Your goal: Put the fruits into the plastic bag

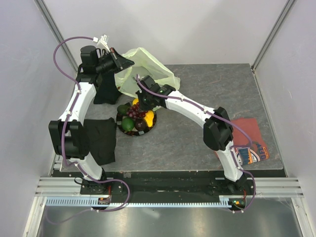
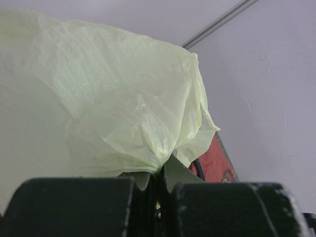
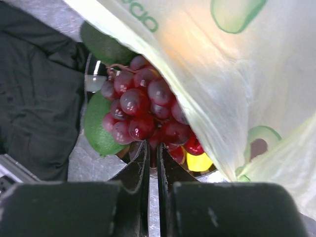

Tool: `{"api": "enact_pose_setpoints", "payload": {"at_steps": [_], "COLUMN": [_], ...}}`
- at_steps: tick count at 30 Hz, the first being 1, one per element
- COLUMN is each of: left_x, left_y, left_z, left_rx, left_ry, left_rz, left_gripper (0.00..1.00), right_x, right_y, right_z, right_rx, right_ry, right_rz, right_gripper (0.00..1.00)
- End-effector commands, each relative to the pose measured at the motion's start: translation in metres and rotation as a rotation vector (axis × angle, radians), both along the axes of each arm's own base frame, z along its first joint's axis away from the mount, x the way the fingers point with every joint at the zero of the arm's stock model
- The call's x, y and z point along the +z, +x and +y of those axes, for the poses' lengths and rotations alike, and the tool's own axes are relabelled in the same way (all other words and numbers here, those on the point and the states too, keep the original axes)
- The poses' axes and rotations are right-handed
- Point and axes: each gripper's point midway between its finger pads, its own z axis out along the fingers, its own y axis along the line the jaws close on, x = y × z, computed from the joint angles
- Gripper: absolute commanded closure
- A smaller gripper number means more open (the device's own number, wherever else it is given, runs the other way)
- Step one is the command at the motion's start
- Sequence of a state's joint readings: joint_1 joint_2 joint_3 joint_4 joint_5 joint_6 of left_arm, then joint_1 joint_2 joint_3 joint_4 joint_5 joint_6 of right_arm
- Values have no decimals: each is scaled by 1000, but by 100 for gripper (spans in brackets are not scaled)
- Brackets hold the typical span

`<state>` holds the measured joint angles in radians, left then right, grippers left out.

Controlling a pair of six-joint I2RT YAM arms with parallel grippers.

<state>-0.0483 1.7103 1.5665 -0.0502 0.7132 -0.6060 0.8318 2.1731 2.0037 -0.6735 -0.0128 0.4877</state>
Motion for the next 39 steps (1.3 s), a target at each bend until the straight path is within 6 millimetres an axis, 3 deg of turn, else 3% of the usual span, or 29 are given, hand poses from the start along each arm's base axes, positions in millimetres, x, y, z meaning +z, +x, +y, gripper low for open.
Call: {"api": "enact_pose_setpoints", "payload": {"at_steps": [1,13,25,34,39], "left_x": [21,22,22,20,24], "left_y": [-3,2,2,3,-1], "left_z": [-3,-3,-2,-2,-2], "left_rx": [-16,-21,-19,-22,-27], "left_ry": [-14,-11,1,3,2], "left_rz": [-55,-58,-65,-61,-67], "left_gripper": [99,98,98,98,98], "right_x": [43,103,126,194,220], "right_y": [-2,-14,-25,-65,-54], "right_z": [13,22,31,48,39], "right_rx": [52,124,171,329,281], "right_ry": [120,299,368,584,621], "right_rz": [-57,-215,-256,-298,-347], "right_gripper": [96,100,100,100,100]}}
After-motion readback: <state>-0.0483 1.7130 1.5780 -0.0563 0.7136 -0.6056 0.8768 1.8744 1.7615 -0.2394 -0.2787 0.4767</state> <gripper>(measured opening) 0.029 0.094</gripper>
